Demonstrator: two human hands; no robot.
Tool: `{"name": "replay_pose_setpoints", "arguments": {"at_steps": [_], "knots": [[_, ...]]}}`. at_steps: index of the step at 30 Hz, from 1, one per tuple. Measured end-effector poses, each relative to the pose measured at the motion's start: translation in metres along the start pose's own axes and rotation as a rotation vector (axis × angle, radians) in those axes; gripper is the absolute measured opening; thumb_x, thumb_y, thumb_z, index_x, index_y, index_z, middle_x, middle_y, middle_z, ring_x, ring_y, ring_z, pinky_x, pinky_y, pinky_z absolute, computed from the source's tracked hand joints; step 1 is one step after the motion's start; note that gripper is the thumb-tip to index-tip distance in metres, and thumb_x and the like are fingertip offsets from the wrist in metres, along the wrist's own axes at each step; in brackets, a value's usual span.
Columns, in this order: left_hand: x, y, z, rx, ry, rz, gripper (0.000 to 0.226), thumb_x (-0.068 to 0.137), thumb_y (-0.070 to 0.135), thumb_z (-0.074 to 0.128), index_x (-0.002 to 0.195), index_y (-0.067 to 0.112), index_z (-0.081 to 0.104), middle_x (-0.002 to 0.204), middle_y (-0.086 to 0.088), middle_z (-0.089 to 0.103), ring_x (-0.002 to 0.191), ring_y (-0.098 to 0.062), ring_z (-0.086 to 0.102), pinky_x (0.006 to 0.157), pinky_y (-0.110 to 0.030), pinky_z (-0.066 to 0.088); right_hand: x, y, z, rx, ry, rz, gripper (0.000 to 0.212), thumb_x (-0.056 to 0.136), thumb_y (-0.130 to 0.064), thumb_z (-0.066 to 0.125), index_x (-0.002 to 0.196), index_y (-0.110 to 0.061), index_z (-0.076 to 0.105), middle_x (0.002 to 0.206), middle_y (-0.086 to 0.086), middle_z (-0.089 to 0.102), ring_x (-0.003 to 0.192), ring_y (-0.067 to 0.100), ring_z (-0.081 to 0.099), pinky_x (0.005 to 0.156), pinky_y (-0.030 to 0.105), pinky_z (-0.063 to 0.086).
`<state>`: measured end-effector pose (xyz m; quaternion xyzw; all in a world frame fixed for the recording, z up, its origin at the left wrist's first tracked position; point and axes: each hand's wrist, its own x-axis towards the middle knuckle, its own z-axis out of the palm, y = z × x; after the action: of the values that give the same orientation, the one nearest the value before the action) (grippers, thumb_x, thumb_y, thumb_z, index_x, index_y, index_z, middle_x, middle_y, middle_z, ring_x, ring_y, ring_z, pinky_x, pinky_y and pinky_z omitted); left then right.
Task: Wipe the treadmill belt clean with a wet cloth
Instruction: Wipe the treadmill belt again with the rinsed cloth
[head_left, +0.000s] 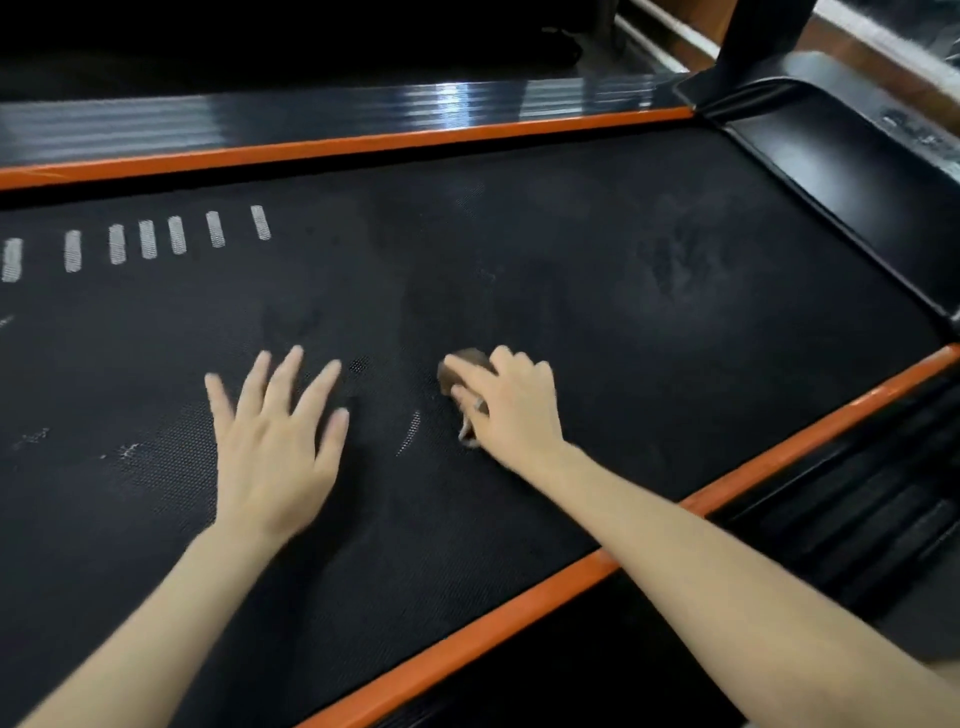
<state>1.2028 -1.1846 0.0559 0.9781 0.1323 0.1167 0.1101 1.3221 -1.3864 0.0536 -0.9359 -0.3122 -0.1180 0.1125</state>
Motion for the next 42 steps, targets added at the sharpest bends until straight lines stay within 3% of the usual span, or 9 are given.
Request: {"name": "replay_pose_setpoints", "arguments": {"at_steps": [5,9,11,21,28,33,37,39,42], "knots": [[-0.037,-0.015,0.0,0.084,-0.099,0.014,0.057,0.093,0.042,0.027,0.135,0.013,0.052,0.142,-0.022,0.043,0.135,-0.043,0.03,0.11,-0.063,0.005,-0.066,0.039,-0.035,-0.043,-0.198,-0.136,0.046,0.085,-0.048,0.041,0.125,-0.036,0.06,0.086,0.004,0.055,0.071,0.028,0.055,0.059,0.036,0.042],[-0.035,-0.015,0.006,0.086,-0.132,0.008,0.059,0.093,0.045,0.025,0.136,0.014,0.05,0.144,-0.021,0.04,0.137,-0.041,0.027,0.112,-0.06,0.002,-0.075,0.122,-0.068,-0.266,-0.385,0.555,0.048,0.097,-0.046,0.036,0.144,-0.044,0.029,0.123,0.013,0.046,0.11,0.036,0.047,0.091,0.046,0.038],[-0.037,-0.015,0.008,0.093,-0.13,0.015,0.06,0.093,0.045,0.024,0.137,0.014,0.049,0.144,-0.02,0.04,0.137,-0.042,0.027,0.111,-0.061,0.003,-0.075,0.116,-0.067,-0.206,-0.422,0.698,0.049,0.099,-0.04,0.036,0.147,-0.042,0.023,0.128,0.015,0.039,0.115,0.036,0.042,0.096,0.046,0.034],[-0.042,-0.021,0.013,0.094,-0.145,0.026,0.062,0.093,0.048,0.02,0.139,0.016,0.046,0.146,-0.018,0.038,0.138,-0.041,0.025,0.106,-0.067,0.004,-0.105,-0.02,-0.061,-0.125,-0.492,0.067,0.055,0.099,-0.039,0.039,0.149,-0.042,0.017,0.122,0.009,0.039,0.106,0.027,0.04,0.085,0.039,0.035],[-0.044,-0.021,0.012,0.091,-0.126,0.05,0.063,0.092,0.047,0.022,0.137,0.013,0.049,0.144,-0.02,0.041,0.136,-0.046,0.026,0.105,-0.068,0.004,-0.081,0.054,-0.063,-0.185,-0.433,0.723,0.05,0.099,-0.033,0.036,0.147,-0.038,0.022,0.127,0.014,0.036,0.115,0.034,0.041,0.094,0.046,0.035],[-0.044,-0.022,0.013,0.11,-0.112,0.054,0.062,0.092,0.047,0.022,0.136,0.013,0.05,0.143,-0.019,0.043,0.135,-0.045,0.028,0.107,-0.066,0.001,-0.095,-0.034,-0.045,-0.162,-0.378,0.285,0.05,0.098,-0.035,0.042,0.146,-0.032,0.029,0.121,0.014,0.041,0.108,0.033,0.044,0.087,0.042,0.036],[-0.044,-0.022,0.013,0.132,-0.107,0.03,0.06,0.092,0.047,0.023,0.136,0.016,0.051,0.142,-0.017,0.045,0.134,-0.044,0.031,0.107,-0.064,0.002,-0.095,-0.048,-0.032,-0.034,-0.284,-0.222,0.046,0.087,-0.038,0.039,0.126,-0.024,0.059,0.085,0.009,0.053,0.066,0.027,0.052,0.057,0.031,0.04],[-0.043,-0.022,0.012,0.148,-0.107,0.027,0.06,0.092,0.048,0.023,0.136,0.017,0.051,0.142,-0.016,0.046,0.134,-0.043,0.032,0.108,-0.063,0.002,-0.079,-0.022,-0.026,-0.064,-0.239,-0.249,0.046,0.086,-0.041,0.039,0.124,-0.027,0.06,0.082,0.007,0.053,0.063,0.026,0.053,0.053,0.032,0.042],[-0.043,-0.02,0.012,0.182,-0.123,0.024,0.059,0.092,0.048,0.024,0.135,0.018,0.052,0.142,-0.014,0.046,0.133,-0.043,0.034,0.108,-0.062,0.003,-0.038,0.009,-0.023,-0.175,-0.183,0.021,0.043,0.095,-0.038,0.04,0.137,-0.031,0.048,0.102,0.012,0.053,0.087,0.033,0.055,0.071,0.039,0.043]]}}
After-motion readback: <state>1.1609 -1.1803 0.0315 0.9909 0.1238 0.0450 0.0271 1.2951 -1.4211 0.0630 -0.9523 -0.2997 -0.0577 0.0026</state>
